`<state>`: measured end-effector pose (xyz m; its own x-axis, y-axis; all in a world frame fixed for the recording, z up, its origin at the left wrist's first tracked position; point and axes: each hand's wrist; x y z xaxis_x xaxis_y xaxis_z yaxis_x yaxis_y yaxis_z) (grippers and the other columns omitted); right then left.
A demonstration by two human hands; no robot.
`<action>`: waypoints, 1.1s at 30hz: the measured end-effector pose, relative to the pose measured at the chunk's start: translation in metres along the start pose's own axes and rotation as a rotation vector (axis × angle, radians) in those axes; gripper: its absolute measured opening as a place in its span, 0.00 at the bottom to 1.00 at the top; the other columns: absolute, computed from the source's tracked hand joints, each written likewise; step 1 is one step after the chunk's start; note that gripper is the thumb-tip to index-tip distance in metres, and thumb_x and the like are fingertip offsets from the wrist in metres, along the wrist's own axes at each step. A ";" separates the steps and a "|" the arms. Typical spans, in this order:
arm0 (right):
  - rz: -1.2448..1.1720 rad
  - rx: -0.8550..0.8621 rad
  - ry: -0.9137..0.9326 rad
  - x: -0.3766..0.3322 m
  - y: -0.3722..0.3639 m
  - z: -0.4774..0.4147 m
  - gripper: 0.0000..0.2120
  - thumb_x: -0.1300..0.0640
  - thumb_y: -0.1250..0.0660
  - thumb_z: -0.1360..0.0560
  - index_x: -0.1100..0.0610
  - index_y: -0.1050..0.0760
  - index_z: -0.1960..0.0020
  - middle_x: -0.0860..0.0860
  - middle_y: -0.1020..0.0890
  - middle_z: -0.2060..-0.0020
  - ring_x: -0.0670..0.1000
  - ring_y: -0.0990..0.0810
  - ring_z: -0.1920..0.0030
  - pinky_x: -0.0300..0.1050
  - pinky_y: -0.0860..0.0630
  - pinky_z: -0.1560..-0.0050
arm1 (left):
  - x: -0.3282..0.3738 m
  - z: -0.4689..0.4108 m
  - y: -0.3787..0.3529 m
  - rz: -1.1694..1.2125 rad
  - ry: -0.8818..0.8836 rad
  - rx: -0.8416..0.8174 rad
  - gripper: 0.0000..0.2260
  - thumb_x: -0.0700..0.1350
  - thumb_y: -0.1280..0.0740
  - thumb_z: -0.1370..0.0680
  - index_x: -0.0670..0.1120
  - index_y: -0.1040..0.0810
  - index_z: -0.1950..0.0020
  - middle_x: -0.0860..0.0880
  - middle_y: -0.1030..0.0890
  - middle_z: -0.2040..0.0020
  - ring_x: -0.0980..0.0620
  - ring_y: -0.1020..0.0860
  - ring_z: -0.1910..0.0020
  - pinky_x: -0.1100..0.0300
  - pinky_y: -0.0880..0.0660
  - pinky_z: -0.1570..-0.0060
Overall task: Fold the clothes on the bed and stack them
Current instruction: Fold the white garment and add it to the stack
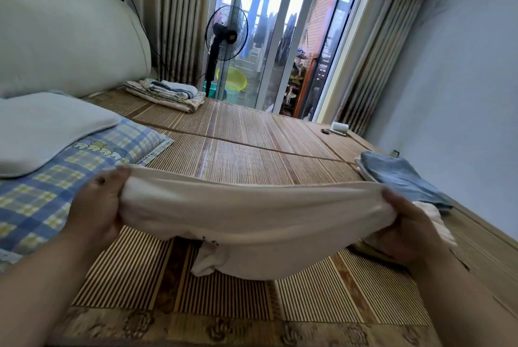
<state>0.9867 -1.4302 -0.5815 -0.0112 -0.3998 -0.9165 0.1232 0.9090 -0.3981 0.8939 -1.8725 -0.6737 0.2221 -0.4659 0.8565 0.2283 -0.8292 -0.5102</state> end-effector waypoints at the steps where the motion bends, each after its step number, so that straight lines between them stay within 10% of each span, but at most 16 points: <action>1: -0.048 -0.028 0.021 -0.005 -0.001 -0.001 0.19 0.51 0.37 0.30 0.61 0.19 0.46 0.59 0.18 0.53 0.56 0.18 0.56 0.52 0.18 0.60 | 0.008 -0.001 -0.003 0.056 -0.003 -0.024 0.06 0.49 0.34 0.22 0.48 0.20 0.54 0.44 0.19 0.51 0.52 0.19 0.56 0.55 0.20 0.58; 4: -0.039 0.059 0.094 -0.023 -0.010 -0.019 0.22 0.51 0.34 0.29 0.58 0.27 0.37 0.57 0.19 0.51 0.54 0.18 0.54 0.50 0.18 0.61 | 0.025 -0.005 -0.019 0.159 0.097 -0.151 0.09 0.53 0.31 0.26 0.48 0.18 0.54 0.46 0.17 0.55 0.50 0.17 0.59 0.51 0.20 0.60; 8: 0.152 0.337 -0.024 -0.013 -0.034 -0.056 0.03 0.58 0.33 0.23 0.57 0.22 0.54 0.54 0.17 0.70 0.52 0.18 0.72 0.44 0.21 0.74 | 0.008 -0.011 -0.045 -0.041 0.285 0.014 0.15 0.49 0.33 0.23 0.40 0.22 0.40 0.40 0.19 0.47 0.44 0.18 0.52 0.51 0.20 0.55; 11: 0.221 0.396 -0.042 0.021 -0.041 -0.071 0.11 0.56 0.33 0.22 0.64 0.24 0.47 0.63 0.18 0.53 0.59 0.19 0.56 0.56 0.20 0.56 | -0.015 0.004 -0.068 -0.222 0.308 0.146 0.15 0.46 0.32 0.24 0.37 0.22 0.43 0.39 0.19 0.48 0.41 0.19 0.51 0.46 0.21 0.51; 16: 0.263 0.282 -0.052 0.085 -0.068 -0.046 0.10 0.68 0.35 0.24 0.64 0.26 0.43 0.63 0.19 0.53 0.58 0.20 0.59 0.49 0.22 0.63 | -0.044 0.065 -0.125 -0.333 0.353 -0.196 0.05 0.44 0.33 0.22 0.43 0.22 0.50 0.40 0.20 0.55 0.44 0.22 0.54 0.42 0.23 0.45; 21: 0.360 0.090 -0.060 0.115 -0.101 -0.008 0.03 0.65 0.30 0.27 0.63 0.17 0.55 0.66 0.17 0.57 0.60 0.18 0.59 0.53 0.22 0.56 | -0.053 0.102 -0.149 -0.292 0.392 -0.335 0.05 0.42 0.34 0.21 0.40 0.21 0.53 0.48 0.21 0.71 0.56 0.25 0.77 0.68 0.32 0.80; 33: 0.685 0.032 0.273 0.116 -0.115 0.006 0.08 0.58 0.31 0.24 0.49 0.17 0.60 0.49 0.14 0.62 0.50 0.15 0.57 0.49 0.18 0.53 | -0.042 0.119 -0.154 -0.321 0.340 -0.294 0.11 0.46 0.36 0.20 0.41 0.18 0.55 0.44 0.19 0.62 0.48 0.22 0.63 0.56 0.27 0.61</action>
<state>0.9770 -1.5814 -0.6419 -0.1669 0.3030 -0.9383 0.2203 0.9390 0.2641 0.9619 -1.6890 -0.6402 -0.1452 -0.2086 0.9672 -0.0506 -0.9747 -0.2178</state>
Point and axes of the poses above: each hand's wrist, its own z-axis away from the middle knuckle, its own y-axis out of the back of the hand, x = y × z
